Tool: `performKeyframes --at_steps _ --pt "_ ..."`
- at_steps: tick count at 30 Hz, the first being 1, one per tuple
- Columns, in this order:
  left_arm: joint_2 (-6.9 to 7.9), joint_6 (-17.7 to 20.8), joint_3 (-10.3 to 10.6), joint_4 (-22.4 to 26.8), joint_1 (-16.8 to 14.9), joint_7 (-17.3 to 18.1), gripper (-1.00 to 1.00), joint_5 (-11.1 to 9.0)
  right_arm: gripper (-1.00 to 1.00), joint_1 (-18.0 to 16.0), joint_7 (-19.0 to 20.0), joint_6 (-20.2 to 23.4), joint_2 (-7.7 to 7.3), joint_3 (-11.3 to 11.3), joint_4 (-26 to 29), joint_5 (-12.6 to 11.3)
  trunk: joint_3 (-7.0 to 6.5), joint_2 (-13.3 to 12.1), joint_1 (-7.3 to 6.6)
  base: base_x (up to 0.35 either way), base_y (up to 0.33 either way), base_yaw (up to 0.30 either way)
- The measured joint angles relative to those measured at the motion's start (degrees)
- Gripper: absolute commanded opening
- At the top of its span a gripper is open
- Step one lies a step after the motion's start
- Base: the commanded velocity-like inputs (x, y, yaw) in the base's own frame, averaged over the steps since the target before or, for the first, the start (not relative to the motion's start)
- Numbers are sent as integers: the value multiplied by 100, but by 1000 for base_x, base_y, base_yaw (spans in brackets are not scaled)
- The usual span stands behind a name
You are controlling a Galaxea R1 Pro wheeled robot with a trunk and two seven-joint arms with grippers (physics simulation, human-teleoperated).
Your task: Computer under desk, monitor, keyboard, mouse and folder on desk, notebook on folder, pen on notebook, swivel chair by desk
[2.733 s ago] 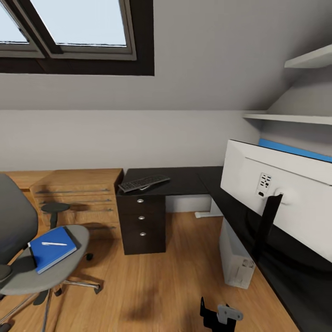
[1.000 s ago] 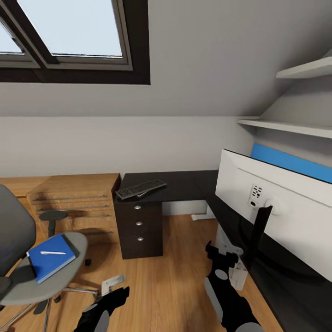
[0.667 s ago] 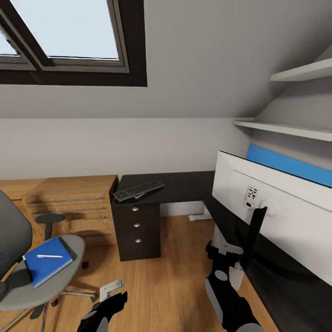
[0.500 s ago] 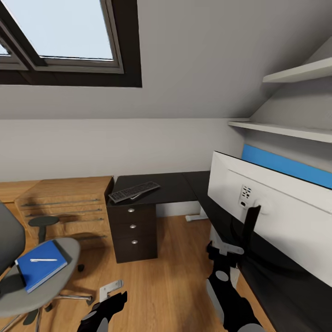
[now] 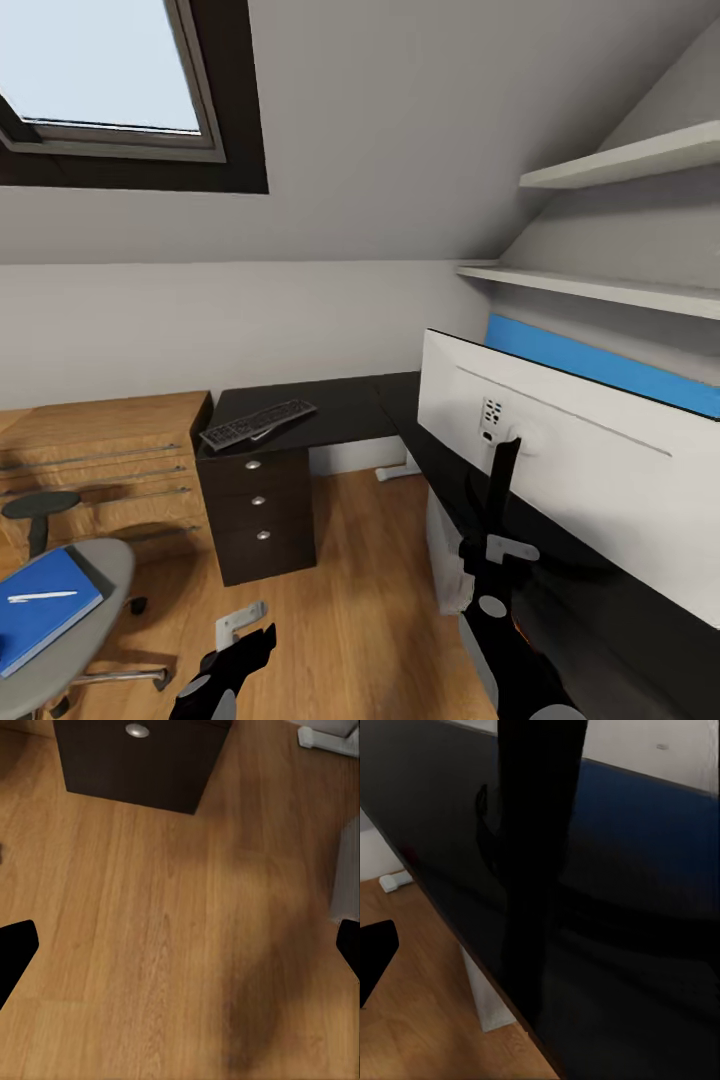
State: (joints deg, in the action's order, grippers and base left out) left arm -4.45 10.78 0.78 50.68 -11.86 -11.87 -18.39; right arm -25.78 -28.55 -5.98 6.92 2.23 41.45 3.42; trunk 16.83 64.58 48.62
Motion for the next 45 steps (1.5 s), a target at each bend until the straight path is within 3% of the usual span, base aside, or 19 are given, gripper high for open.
performKeyframes --at_steps 12,21,34,36,40,45 --pt "-5 -28 1 0 0 1 100 0 100 0 5 -27 -17 5 -64 0 -44 0 0 0 0 -190" --pt "-4 -30 2 2 1 0 100 4 100 -1 20 -495 -35 -5 -436 21 -49 0 0 0 0 -47" --pt "-3 -30 2 2 1 0 100 7 100 -2 44 -806 -28 -57 -523 24 -50 0 0 0 0 -3" --pt "64 -36 -57 54 66 -40 100 27 100 -67 113 -871 -90 -116 -587 -33 -50 0 0 0 0 0" --pt "85 -37 -95 111 194 -34 100 26 100 -196 251 -998 -56 -234 -715 -145 -50 0 0 0 0 0" --pt "-81 -30 11 271 74 3 100 32 100 -152 175 -1006 92 -352 -621 4 -50 0 0 0 0 0"
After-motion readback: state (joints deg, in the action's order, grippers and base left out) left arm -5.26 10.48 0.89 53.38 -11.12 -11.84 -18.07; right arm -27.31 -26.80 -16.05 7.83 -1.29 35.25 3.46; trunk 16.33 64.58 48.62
